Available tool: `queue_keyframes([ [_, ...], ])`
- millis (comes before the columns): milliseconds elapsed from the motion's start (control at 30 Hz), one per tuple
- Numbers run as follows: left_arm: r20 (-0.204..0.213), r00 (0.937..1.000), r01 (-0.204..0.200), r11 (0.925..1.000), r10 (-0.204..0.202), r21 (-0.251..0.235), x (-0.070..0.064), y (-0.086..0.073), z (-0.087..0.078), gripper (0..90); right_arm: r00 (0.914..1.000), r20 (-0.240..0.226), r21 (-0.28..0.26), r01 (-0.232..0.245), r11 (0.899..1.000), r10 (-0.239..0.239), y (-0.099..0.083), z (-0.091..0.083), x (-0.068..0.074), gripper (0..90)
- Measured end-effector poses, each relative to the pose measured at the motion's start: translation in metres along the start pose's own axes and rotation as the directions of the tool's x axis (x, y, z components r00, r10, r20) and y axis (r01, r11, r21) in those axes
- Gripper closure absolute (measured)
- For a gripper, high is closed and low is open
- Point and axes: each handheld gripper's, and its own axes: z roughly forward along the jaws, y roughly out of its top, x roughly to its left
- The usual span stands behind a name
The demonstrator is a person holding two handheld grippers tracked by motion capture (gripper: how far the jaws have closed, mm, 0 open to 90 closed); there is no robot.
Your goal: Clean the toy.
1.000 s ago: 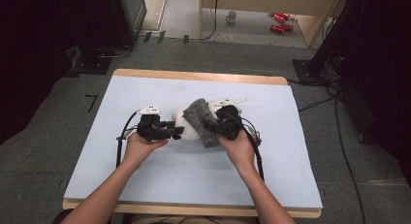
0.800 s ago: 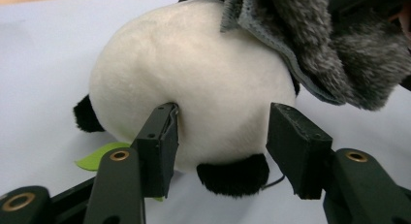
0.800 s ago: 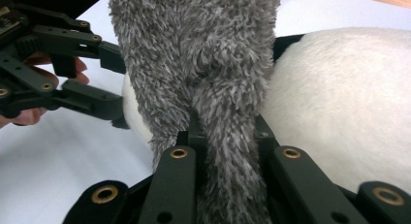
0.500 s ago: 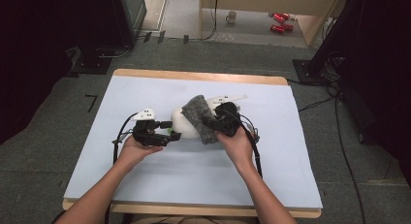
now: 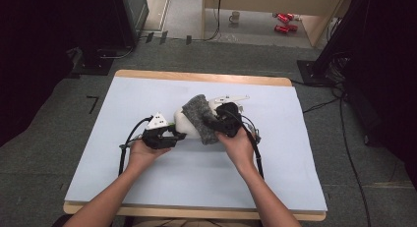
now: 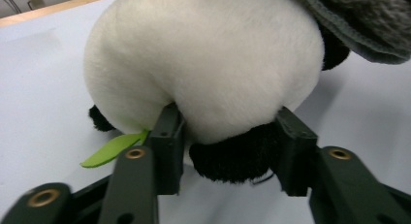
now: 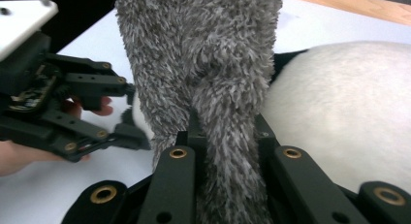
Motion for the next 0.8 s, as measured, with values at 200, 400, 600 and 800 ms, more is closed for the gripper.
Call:
queue_keyframes([
  [200,-0.005,0.9995,0.03,0.9995,-0.03,-0.01,0.0,0.002,-0.001,61.5,0.9984,-0.051,-0.005,0.024,1.0,-0.025,0.0,0.003,0.021,78.2],
  [400,0.005,0.9981,0.061,0.9981,-0.061,-0.01,-0.001,0.005,-0.003,62.2,0.9968,-0.049,0.025,0.064,0.998,-0.063,-0.008,0.019,0.035,78.1],
  [600,-0.005,0.9988,0.048,0.9988,-0.048,0.012,-0.004,0.005,0.0,63.3,0.9982,-0.028,0.027,0.053,0.998,-0.052,-0.012,0.022,0.021,77.9],
  [800,0.013,0.9991,0.039,0.9985,-0.039,0.039,0.0,0.007,-0.001,63.9,0.9988,0.039,0.031,0.03,0.999,-0.031,-0.01,0.01,0.002,78.4],
])
